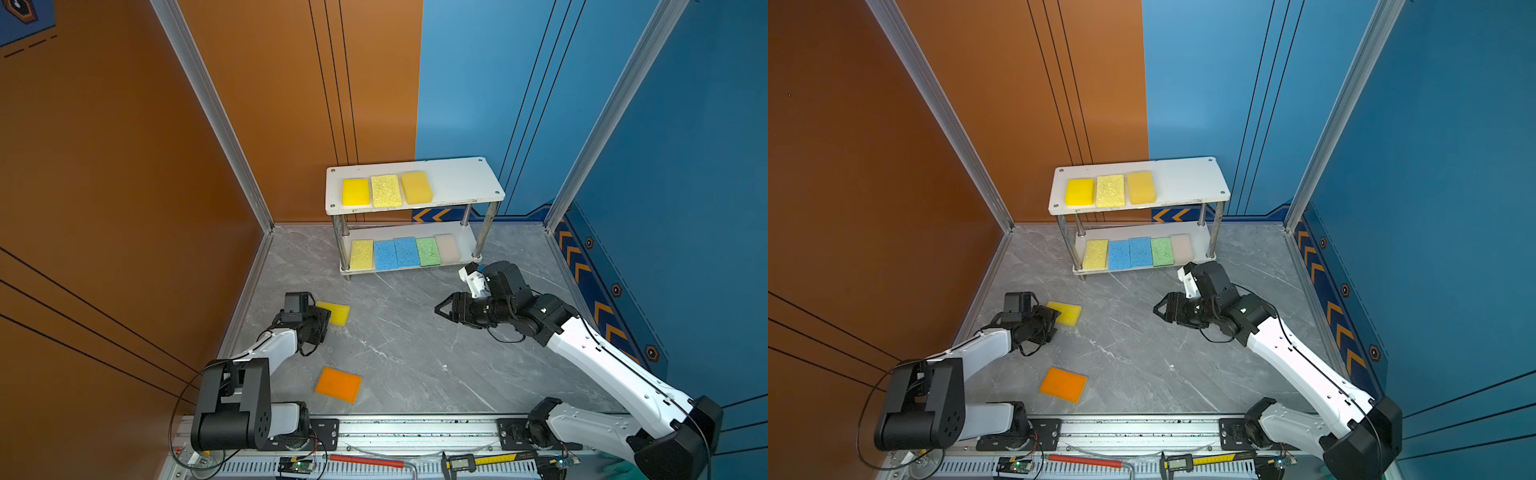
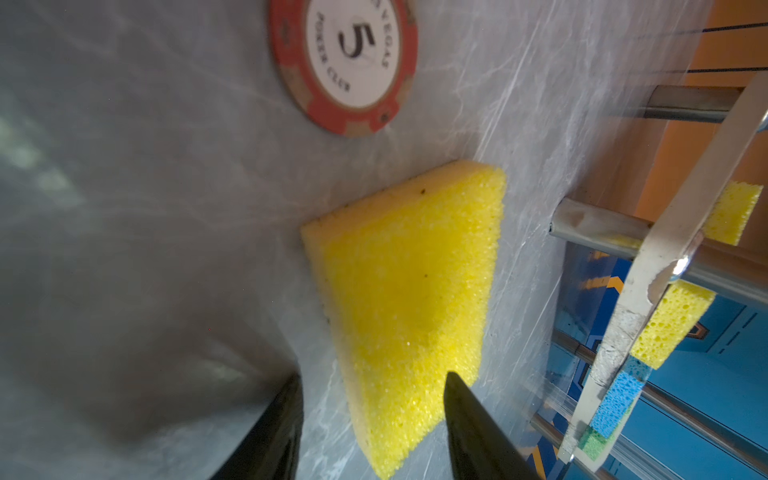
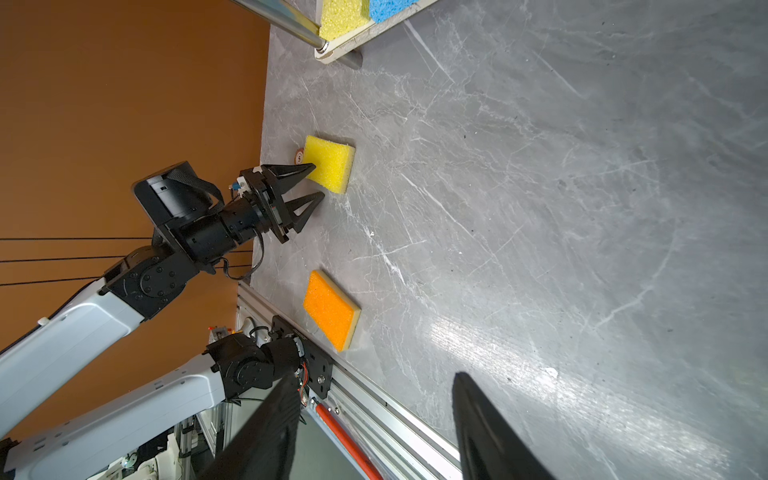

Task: Place and organize the cleaning sponges onto the shelf
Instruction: 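Lower the left gripper onto the small yellow sponge and grasp it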

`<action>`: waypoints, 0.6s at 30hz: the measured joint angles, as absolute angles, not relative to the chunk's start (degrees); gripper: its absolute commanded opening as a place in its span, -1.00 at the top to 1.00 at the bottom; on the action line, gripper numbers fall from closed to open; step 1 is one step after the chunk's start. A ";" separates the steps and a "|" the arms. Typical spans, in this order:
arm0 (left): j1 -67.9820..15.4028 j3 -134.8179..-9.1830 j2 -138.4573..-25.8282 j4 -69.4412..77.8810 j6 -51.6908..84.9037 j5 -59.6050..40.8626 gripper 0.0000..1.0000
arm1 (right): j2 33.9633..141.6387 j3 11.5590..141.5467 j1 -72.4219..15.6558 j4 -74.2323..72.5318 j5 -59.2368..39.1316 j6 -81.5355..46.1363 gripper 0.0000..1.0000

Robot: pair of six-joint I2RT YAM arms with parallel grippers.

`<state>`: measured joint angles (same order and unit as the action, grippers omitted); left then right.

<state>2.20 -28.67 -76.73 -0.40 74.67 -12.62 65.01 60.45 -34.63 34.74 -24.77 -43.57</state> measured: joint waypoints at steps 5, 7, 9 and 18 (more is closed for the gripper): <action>2.20 -29.30 -78.24 0.54 74.67 -12.64 0.05 | 65.01 60.45 -34.61 34.74 -24.56 -43.57 -0.21; 2.20 -29.65 -79.05 1.06 74.52 -12.62 0.13 | 65.01 60.45 -34.61 34.74 -24.27 -43.55 -0.21; 2.20 -29.80 -79.59 1.43 74.50 -12.62 0.18 | 65.01 60.45 -34.61 34.74 -24.16 -43.57 -0.21; 2.20 -30.28 -81.84 2.74 74.06 -12.95 0.61 | 65.28 60.45 -34.61 34.74 -23.73 -43.55 -0.21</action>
<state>2.20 -30.28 -81.84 2.74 74.06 -12.95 65.28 60.45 -34.61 34.74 -23.73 -43.55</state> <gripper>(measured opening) 0.245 0.604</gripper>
